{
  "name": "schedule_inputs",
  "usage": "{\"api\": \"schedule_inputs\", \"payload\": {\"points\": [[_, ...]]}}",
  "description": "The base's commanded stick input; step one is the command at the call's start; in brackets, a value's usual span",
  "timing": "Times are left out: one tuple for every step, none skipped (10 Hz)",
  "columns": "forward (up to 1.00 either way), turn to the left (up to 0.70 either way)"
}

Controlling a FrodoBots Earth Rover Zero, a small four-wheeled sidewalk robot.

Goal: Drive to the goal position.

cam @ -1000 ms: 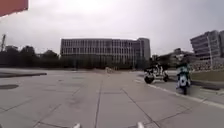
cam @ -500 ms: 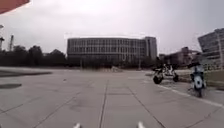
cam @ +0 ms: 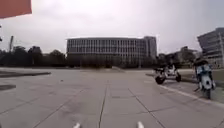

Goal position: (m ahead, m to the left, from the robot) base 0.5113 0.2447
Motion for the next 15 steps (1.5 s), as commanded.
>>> {"api": "schedule_inputs", "payload": {"points": [[0.45,0.0],[0.45,0.0],[0.45,0.0],[0.45,0.0],[0.45,0.0],[0.45,0.0],[0.45,0.0],[0.45,0.0],[0.45,0.0],[0.45,0.0],[0.45,0.0],[0.45,0.0],[0.45,0.0],[0.45,0.0],[0.45,0.0]]}}
